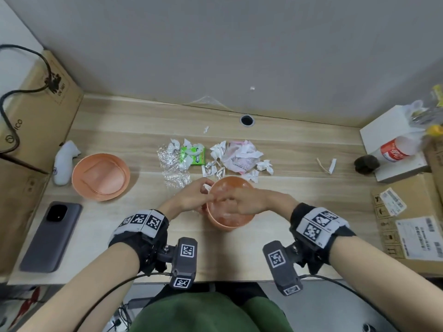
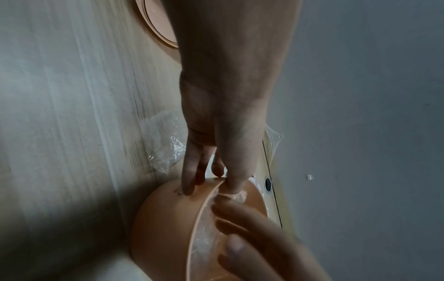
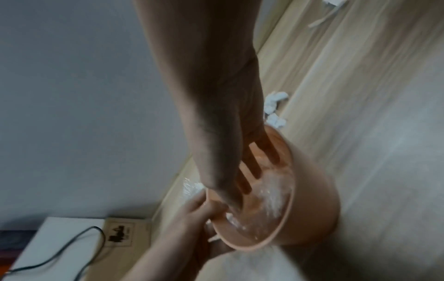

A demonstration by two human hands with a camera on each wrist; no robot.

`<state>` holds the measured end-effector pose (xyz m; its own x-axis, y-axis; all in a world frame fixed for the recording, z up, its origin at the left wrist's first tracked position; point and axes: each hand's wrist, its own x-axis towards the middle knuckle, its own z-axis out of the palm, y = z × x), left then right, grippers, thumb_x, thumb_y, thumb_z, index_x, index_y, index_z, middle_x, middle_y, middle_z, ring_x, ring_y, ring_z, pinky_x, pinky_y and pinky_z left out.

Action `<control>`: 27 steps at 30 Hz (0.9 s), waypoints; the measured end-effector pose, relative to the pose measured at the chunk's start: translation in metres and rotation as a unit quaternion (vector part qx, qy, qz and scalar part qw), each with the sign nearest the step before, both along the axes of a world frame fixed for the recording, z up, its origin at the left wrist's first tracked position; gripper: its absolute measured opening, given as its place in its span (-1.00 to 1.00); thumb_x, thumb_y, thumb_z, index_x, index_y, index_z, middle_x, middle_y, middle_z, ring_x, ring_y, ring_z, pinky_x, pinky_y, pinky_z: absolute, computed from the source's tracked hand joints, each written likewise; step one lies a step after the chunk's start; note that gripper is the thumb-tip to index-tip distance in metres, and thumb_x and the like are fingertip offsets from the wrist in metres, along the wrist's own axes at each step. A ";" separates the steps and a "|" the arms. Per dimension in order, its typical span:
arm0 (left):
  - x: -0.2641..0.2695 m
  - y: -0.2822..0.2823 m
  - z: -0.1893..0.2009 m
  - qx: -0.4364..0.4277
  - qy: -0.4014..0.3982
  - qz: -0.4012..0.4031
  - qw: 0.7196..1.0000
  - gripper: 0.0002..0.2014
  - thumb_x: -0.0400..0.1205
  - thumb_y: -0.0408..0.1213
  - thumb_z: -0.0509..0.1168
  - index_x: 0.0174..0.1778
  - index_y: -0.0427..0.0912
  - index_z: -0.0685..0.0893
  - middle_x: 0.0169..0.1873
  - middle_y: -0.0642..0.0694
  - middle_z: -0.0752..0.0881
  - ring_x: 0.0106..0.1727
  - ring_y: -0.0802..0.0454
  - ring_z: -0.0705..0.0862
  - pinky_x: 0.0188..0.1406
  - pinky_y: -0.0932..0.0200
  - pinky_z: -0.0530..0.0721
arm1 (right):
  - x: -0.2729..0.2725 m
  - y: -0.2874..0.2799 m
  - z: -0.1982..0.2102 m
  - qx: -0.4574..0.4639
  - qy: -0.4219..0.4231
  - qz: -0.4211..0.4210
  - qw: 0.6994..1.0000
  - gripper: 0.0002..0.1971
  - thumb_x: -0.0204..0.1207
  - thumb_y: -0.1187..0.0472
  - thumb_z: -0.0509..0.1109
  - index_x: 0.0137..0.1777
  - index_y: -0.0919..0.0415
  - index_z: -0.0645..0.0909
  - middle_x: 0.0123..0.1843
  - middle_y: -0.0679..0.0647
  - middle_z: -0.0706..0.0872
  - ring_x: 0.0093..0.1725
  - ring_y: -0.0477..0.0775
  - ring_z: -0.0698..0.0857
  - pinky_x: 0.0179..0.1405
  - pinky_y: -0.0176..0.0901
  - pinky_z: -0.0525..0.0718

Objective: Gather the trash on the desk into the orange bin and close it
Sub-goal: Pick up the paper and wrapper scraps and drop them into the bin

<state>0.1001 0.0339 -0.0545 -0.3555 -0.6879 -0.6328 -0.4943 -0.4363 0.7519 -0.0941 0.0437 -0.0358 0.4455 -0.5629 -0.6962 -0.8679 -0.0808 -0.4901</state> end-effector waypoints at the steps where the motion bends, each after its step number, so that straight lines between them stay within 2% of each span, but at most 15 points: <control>1: 0.001 -0.001 -0.002 -0.004 -0.002 -0.003 1.000 -0.69 0.63 -0.29 0.38 0.28 -0.15 0.56 -0.17 -0.36 0.69 -0.10 -0.37 0.80 -0.05 -0.36 0.77 | 0.001 -0.004 0.016 -0.038 -0.038 -0.004 0.999 -0.65 0.61 0.11 0.27 0.38 -0.01 0.53 0.35 -0.01 0.62 0.26 -0.02 0.57 0.31 -0.23 0.51; 3: 0.000 -0.003 -0.003 -0.012 -0.006 -0.004 1.000 -0.70 0.62 -0.31 0.38 0.26 -0.10 0.57 -0.19 -0.30 0.66 -0.14 -0.33 0.79 -0.07 -0.39 0.77 | 0.001 -0.007 0.041 -0.100 -0.122 -0.027 0.987 -0.66 0.62 0.26 0.21 0.35 0.01 0.57 0.33 -0.01 0.66 0.16 -0.10 0.59 0.18 -0.47 0.52; 4: -0.001 -0.003 -0.004 -0.014 -0.008 -0.004 1.000 -0.70 0.62 -0.32 0.38 0.26 -0.09 0.57 -0.21 -0.24 0.65 -0.18 -0.26 0.77 -0.07 -0.39 0.77 | -0.003 -0.006 0.033 -0.112 -0.125 -0.024 0.986 -0.64 0.63 0.25 0.19 0.39 0.00 0.54 0.37 0.01 0.64 0.19 -0.08 0.59 0.22 -0.44 0.52; 5: -0.002 -0.004 -0.004 -0.015 -0.011 -0.005 1.000 -0.68 0.62 -0.34 0.38 0.28 -0.10 0.56 -0.24 -0.20 0.64 -0.20 -0.22 0.75 -0.07 -0.39 0.77 | -0.001 -0.006 0.033 -0.100 -0.098 0.007 0.990 -0.61 0.65 0.20 0.17 0.46 -0.02 0.47 0.44 0.05 0.58 0.30 0.00 0.56 0.37 -0.25 0.50; 7: -0.004 -0.006 -0.004 -0.014 -0.015 -0.010 1.000 -0.63 0.60 -0.41 0.36 0.31 -0.12 0.52 -0.26 -0.13 0.62 -0.20 -0.20 0.73 -0.05 -0.39 0.76 | 0.005 -0.002 0.014 -0.011 0.020 0.107 0.994 -0.54 0.69 0.13 0.12 0.58 -0.07 0.27 0.62 0.10 0.36 0.57 0.16 0.32 0.61 0.14 0.20; 8: -0.004 -0.007 -0.004 -0.012 -0.012 -0.010 1.000 -0.61 0.59 -0.43 0.35 0.32 -0.12 0.51 -0.26 -0.12 0.60 -0.19 -0.20 0.72 -0.04 -0.40 0.76 | 0.008 -0.001 0.004 0.013 0.066 0.163 0.984 -0.53 0.70 0.10 0.09 0.61 -0.11 0.20 0.68 0.07 0.22 0.65 0.19 0.15 0.64 0.23 0.05; 10: -0.003 -0.008 -0.004 -0.011 -0.002 -0.007 1.000 -0.56 0.56 -0.44 0.37 0.34 -0.10 0.52 -0.21 -0.11 0.55 -0.18 -0.18 0.69 -0.08 -0.36 0.78 | 0.014 -0.003 -0.001 0.039 0.073 0.207 0.975 -0.53 0.70 0.07 0.07 0.60 -0.13 0.20 0.71 0.03 0.13 0.68 0.21 0.05 0.64 0.28 0.01; 12: 0.000 -0.010 -0.004 -0.015 0.010 0.009 1.000 -0.55 0.54 -0.41 0.44 0.34 -0.06 0.55 -0.19 -0.09 0.49 -0.21 -0.13 0.65 -0.18 -0.24 0.83 | 0.008 -0.012 0.002 0.058 -0.006 0.127 0.990 -0.56 0.69 0.10 0.13 0.56 -0.03 0.33 0.64 0.08 0.33 0.60 0.14 0.29 0.62 0.02 0.17; 14: 0.004 -0.012 -0.006 -0.013 0.026 0.032 0.999 -0.53 0.51 -0.38 0.50 0.31 -0.01 0.60 -0.19 -0.08 0.46 -0.25 -0.06 0.63 -0.28 -0.12 0.85 | -0.005 -0.028 0.019 0.058 -0.101 0.006 0.993 -0.67 0.69 0.15 0.17 0.42 -0.02 0.51 0.44 0.05 0.59 0.35 -0.02 0.56 0.40 -0.23 0.43; 16: 0.007 -0.013 -0.007 -0.006 0.040 0.044 0.998 -0.54 0.49 -0.38 0.51 0.28 0.03 0.63 -0.21 -0.07 0.46 -0.25 -0.02 0.64 -0.30 -0.08 0.85 | -0.022 -0.045 0.033 0.048 -0.197 -0.147 0.968 -0.77 0.66 0.19 0.23 0.23 0.02 0.63 0.11 0.06 0.77 0.02 -0.05 0.73 0.07 -0.21 0.69; 17: 0.008 -0.014 -0.008 -0.001 0.043 0.045 0.998 -0.55 0.50 -0.37 0.51 0.28 0.05 0.64 -0.21 -0.07 0.47 -0.23 -0.01 0.66 -0.30 -0.08 0.84 | -0.030 -0.054 0.036 0.006 -0.209 -0.203 0.956 -0.80 0.63 0.23 0.27 0.18 0.08 0.65 0.01 0.06 0.76 -0.08 -0.02 0.73 -0.08 -0.18 0.71; 19: 0.009 -0.015 -0.009 0.009 0.042 0.040 0.998 -0.58 0.53 -0.38 0.47 0.27 0.06 0.65 -0.21 -0.07 0.49 -0.22 0.01 0.68 -0.32 -0.03 0.84 | -0.046 -0.075 0.022 -0.119 -0.152 -0.241 0.951 -0.72 0.55 0.24 0.37 0.26 0.13 0.62 0.10 0.04 0.66 0.05 0.04 0.64 -0.01 -0.15 0.63; 21: 0.009 -0.014 -0.008 0.019 0.043 0.044 0.998 -0.62 0.57 -0.37 0.43 0.28 0.03 0.64 -0.22 -0.07 0.51 -0.29 0.04 0.68 -0.35 0.02 0.82 | -0.054 -0.094 -0.001 -0.196 -0.055 -0.211 0.956 -0.37 0.43 0.12 0.51 0.50 0.02 0.40 0.45 0.13 0.43 0.44 0.17 0.42 0.41 0.05 0.46; 24: 0.013 -0.014 -0.007 0.036 0.047 0.052 0.997 -0.65 0.59 -0.30 0.43 0.28 0.03 0.64 -0.19 -0.08 0.54 -0.22 -0.12 0.71 -0.29 -0.01 0.83 | -0.051 -0.110 -0.032 -0.175 0.028 -0.162 0.971 0.05 0.27 0.00 0.61 0.65 -0.15 0.00 0.71 0.20 -0.11 0.68 0.32 -0.10 0.58 0.40 0.15; 27: 0.018 -0.013 -0.006 0.060 0.055 0.066 0.995 -0.61 0.56 -0.24 0.47 0.31 0.05 0.63 -0.16 -0.06 0.54 -0.11 -0.21 0.70 -0.17 -0.08 0.84 | -0.042 -0.121 -0.064 -0.138 0.067 -0.108 0.982 0.12 0.24 -0.07 0.62 0.65 -0.22 -0.09 0.72 0.12 -0.25 0.68 0.32 -0.25 0.56 0.50 0.08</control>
<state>0.1179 0.0206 -0.0609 -0.3388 -0.6548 -0.6756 -0.3456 -0.5812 0.7367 -0.1357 -0.0778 -0.1002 0.2098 -0.8100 -0.5476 -0.9345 -0.0015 -0.3560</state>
